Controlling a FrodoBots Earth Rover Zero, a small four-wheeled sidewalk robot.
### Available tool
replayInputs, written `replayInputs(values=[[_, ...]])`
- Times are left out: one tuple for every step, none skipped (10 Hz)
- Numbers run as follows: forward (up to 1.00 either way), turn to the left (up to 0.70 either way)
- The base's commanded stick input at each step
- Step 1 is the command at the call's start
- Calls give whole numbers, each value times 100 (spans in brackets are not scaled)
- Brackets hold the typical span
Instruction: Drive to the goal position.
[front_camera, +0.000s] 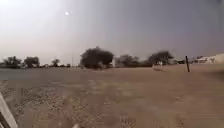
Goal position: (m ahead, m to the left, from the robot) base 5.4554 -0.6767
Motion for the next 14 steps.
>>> replayInputs(values=[[50,-50],[50,-50],[50,-33],[50,-8],[50,0],[50,0],[50,0],[50,0],[50,0],[50,0],[50,0],[50,0],[50,0],[50,0]])
